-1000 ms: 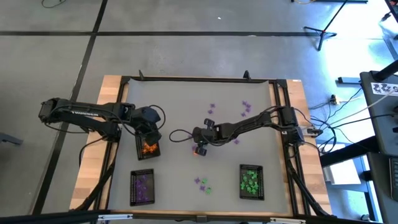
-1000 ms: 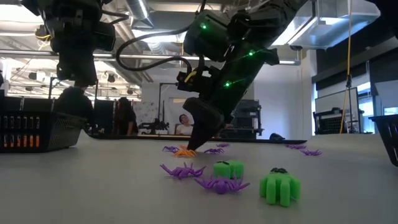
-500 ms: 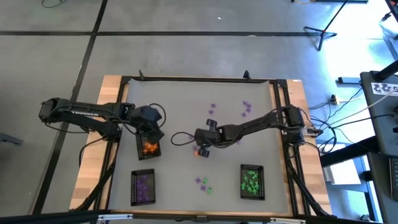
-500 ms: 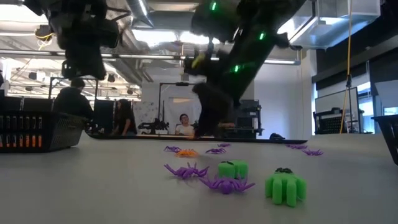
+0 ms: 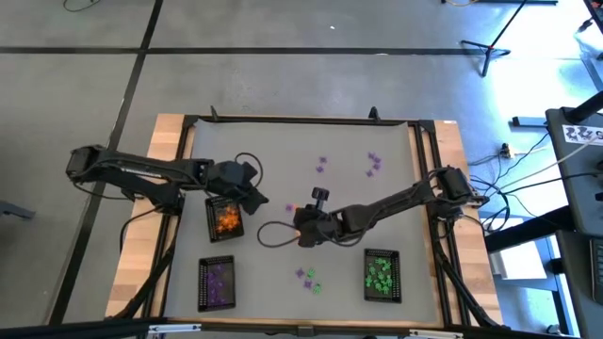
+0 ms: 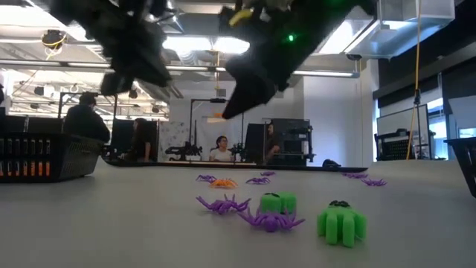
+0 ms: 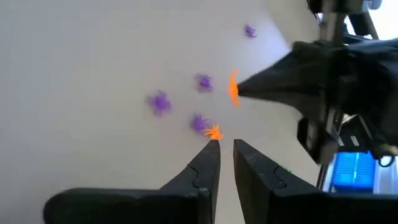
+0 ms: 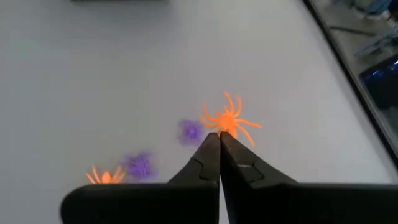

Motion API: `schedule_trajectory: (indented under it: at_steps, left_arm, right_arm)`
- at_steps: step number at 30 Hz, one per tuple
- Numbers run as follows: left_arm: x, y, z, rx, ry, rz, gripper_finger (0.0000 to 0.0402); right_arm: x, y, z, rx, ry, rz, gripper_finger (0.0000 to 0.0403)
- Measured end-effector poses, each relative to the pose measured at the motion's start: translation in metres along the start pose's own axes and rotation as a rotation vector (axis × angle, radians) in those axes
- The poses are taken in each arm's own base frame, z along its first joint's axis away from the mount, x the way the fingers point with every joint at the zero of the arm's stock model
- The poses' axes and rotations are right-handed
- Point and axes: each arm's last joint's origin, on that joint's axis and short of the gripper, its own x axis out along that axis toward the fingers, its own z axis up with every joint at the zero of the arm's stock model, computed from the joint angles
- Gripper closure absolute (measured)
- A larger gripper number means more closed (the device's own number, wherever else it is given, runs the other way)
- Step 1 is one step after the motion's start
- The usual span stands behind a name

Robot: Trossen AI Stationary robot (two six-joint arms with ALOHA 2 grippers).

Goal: Sort Halloween decoration
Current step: Put the orange spider toy into the top black basket

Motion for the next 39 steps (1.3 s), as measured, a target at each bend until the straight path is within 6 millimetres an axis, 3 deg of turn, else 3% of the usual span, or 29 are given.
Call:
schedule_trajectory:
  at_steps: [8, 15, 29, 39]
  left_arm:
    - [0.052, 0.006, 0.007, -0.047, 0.133, -0.095, 0.0356]
    - [0.079, 0.017, 0.016, -0.055, 0.165, -0.173, 0.0355]
    - [0.082, 0.024, 0.029, -0.055, 0.161, -0.229, 0.0355]
    - [0.083, 0.02, 0.024, -0.115, 0.183, -0.231, 0.0356]
  right_arm:
    - [-0.01, 0.004, 0.014, -0.012, -0.042, 0.005, 0.0403]
    - [-0.009, 0.004, 0.014, -0.002, -0.035, 0.039, 0.0403]
    - [-0.008, 0.005, 0.009, 0.006, -0.002, 0.069, 0.0403]
    - [-0.002, 0.008, 0.006, -0.007, 0.0, 0.026, 0.0403]
